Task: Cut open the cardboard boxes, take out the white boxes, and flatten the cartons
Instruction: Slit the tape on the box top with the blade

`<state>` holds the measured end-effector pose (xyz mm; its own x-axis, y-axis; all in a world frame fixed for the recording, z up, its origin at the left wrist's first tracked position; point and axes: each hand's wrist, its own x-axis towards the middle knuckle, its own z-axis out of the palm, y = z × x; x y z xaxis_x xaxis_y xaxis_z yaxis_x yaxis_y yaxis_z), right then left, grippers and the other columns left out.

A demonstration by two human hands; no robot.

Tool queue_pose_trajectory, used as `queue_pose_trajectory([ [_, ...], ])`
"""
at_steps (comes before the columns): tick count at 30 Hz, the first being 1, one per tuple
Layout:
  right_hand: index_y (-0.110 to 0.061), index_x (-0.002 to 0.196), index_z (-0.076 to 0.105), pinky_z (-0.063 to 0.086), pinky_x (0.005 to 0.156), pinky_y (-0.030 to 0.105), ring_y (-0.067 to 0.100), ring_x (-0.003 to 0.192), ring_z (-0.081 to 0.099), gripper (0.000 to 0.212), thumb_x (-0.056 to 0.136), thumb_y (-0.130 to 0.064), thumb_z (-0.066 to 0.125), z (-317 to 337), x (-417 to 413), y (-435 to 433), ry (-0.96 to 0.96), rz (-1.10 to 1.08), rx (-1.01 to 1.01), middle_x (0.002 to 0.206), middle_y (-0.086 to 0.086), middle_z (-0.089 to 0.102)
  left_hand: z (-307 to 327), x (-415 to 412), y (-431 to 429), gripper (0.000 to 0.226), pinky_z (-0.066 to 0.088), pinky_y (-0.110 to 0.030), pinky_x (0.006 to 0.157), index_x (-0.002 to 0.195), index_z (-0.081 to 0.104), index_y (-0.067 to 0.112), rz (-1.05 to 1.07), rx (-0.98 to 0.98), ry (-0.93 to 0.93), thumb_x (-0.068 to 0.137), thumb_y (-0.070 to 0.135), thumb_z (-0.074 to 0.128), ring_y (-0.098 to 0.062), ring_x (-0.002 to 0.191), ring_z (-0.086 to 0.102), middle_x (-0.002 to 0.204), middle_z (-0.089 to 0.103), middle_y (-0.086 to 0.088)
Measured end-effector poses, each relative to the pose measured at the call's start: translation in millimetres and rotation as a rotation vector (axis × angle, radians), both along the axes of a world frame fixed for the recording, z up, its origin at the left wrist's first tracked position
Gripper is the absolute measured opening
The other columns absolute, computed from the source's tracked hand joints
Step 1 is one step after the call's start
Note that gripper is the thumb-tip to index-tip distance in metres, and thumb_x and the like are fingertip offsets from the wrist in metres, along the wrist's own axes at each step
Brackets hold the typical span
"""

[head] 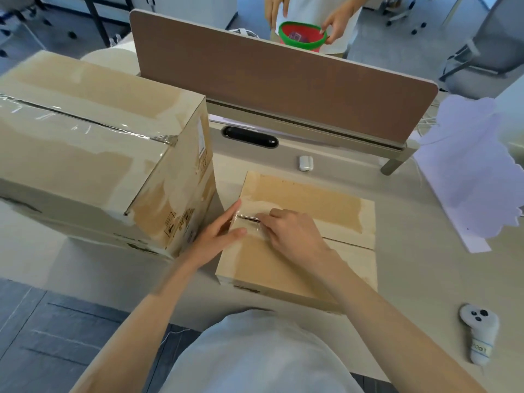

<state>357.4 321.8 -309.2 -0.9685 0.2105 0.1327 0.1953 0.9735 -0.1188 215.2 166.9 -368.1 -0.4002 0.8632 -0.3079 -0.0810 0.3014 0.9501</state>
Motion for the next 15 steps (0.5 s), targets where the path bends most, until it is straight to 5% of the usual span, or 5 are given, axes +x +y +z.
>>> queue_pose_trajectory([
  [5, -0.02, 0.098, 0.067, 0.037, 0.048, 0.03, 0.03, 0.064, 0.064, 0.015, 0.085, -0.023, 0.06, 5.1, -7.6, -0.6, -0.065, 0.02, 0.063, 0.075, -0.002, 0.062, 1.0, 1.6, 0.2, 0.072, 0.03, -0.044, 0.116, 0.137, 0.034, 0.063, 0.03, -0.012, -0.015, 0.075, 0.062, 0.071, -0.003, 0.141, 0.029, 0.153, 0.031, 0.024],
  [15, -0.016, 0.107, 0.062, 0.032, 0.061, 0.032, 0.034, 0.085, 0.062, 0.023, 0.089, -0.021, 0.049, 27.2, -25.7, -8.0, -0.246, 0.044, 0.085, 0.099, 0.002, 0.064, 2.5, 3.2, -0.6, 0.071, 0.03, -0.037, 0.116, 0.137, 0.034, 0.062, 0.039, -0.014, 0.017, 0.075, 0.061, 0.07, 0.008, 0.135, 0.032, 0.149, 0.034, 0.028],
])
